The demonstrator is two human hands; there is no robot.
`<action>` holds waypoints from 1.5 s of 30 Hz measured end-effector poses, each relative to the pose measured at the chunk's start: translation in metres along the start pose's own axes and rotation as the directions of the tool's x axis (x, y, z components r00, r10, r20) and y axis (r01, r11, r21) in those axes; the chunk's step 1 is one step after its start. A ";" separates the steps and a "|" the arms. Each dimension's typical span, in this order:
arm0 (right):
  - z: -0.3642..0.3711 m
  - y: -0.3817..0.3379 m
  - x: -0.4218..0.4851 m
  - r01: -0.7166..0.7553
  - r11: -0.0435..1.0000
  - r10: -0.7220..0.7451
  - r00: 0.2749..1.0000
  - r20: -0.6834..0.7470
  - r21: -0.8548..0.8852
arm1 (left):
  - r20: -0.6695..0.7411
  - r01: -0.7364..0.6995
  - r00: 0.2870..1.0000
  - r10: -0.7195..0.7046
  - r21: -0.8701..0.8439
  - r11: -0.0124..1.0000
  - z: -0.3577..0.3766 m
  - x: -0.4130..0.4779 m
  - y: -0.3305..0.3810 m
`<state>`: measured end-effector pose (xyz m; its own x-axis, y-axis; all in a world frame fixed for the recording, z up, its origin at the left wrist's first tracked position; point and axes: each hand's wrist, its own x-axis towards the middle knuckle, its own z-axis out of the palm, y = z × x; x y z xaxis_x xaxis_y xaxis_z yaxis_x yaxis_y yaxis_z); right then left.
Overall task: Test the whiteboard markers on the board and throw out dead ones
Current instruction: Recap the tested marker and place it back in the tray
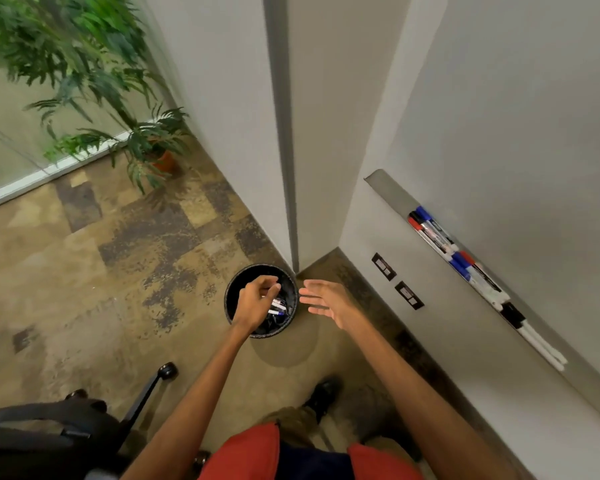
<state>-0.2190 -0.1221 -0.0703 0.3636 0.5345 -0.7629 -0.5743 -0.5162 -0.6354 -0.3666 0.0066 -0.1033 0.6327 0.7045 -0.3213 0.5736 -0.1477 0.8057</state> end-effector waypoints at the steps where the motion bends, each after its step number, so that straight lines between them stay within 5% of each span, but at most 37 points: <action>1: -0.010 0.001 -0.003 0.008 1.000 -0.008 1.000 -0.022 0.009 | 0.021 -0.025 0.999 0.025 0.002 1.000 0.007 0.003 0.009; 9: -0.112 0.025 -0.054 0.087 0.988 -0.042 0.948 -0.316 0.131 | 0.311 -0.219 0.931 0.189 0.063 0.974 0.095 0.006 0.084; 19: -0.251 0.112 -0.150 0.206 0.950 -0.013 0.779 -0.626 0.236 | 0.686 -0.535 0.656 0.313 0.131 0.834 0.251 -0.065 0.158; 28: -0.380 0.191 -0.231 0.292 0.919 0.012 0.654 -0.756 0.267 | 0.791 -0.653 0.489 0.367 0.054 0.755 0.395 -0.157 0.221; 34: -0.457 0.251 -0.285 0.342 0.920 0.031 0.421 -0.907 0.191 | 0.847 -0.724 0.350 0.399 -0.026 0.690 0.483 -0.226 0.255; 39: -0.504 0.293 -0.327 0.196 0.979 0.018 0.159 -0.987 0.050 | 0.849 -0.776 0.284 0.446 -0.069 0.626 0.543 -0.277 0.280; 45: -0.535 0.328 -0.341 0.054 0.996 -0.071 0.119 -0.990 -0.065 | 0.912 -0.913 0.214 0.350 0.059 0.404 0.599 -0.314 0.298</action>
<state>-0.1391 -0.8322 -0.0824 0.8102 -0.5629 -0.1637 -0.5051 -0.5286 -0.6822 -0.0826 -0.6745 -0.0608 0.8108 -0.5338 -0.2401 -0.3152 -0.7438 0.5894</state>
